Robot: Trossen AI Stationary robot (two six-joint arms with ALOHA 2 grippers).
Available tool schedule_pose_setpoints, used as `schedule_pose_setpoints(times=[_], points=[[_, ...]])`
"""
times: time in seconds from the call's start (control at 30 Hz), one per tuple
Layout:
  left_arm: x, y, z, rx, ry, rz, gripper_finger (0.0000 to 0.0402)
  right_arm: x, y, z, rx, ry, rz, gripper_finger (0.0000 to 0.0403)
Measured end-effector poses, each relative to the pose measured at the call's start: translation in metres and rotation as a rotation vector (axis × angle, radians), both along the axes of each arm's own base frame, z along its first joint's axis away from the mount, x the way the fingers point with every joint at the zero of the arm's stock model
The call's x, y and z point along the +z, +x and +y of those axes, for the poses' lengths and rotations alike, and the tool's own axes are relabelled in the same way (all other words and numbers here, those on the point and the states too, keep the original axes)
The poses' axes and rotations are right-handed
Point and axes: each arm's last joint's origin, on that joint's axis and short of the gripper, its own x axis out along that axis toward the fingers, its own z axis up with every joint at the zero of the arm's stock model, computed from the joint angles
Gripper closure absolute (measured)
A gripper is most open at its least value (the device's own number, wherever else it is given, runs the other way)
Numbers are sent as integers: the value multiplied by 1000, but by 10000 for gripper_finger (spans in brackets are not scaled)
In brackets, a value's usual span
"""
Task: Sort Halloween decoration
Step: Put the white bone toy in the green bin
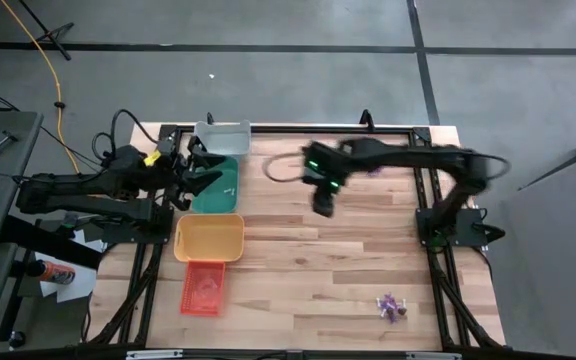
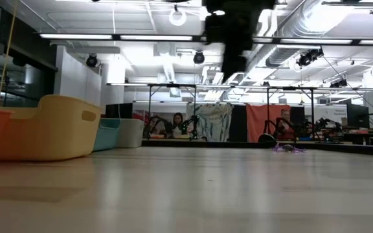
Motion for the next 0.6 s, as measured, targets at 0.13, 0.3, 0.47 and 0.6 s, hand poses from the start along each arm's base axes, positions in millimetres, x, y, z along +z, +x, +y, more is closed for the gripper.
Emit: schedule_pose_setpoints(times=[0.13,0.3,0.47,0.6], points=[[-5,2,1,44,-18,48,208,-7,-53,22,-193,42,-167,239],[-11,3,4,138,-16,120,208,-2,-96,40,-354,113,-494,240],[-9,5,4,145,-16,87,208,6,-119,44,-435,77,-736,240],[-10,10,5,138,-41,88,208,10,-123,41,-430,19,-771,240]])
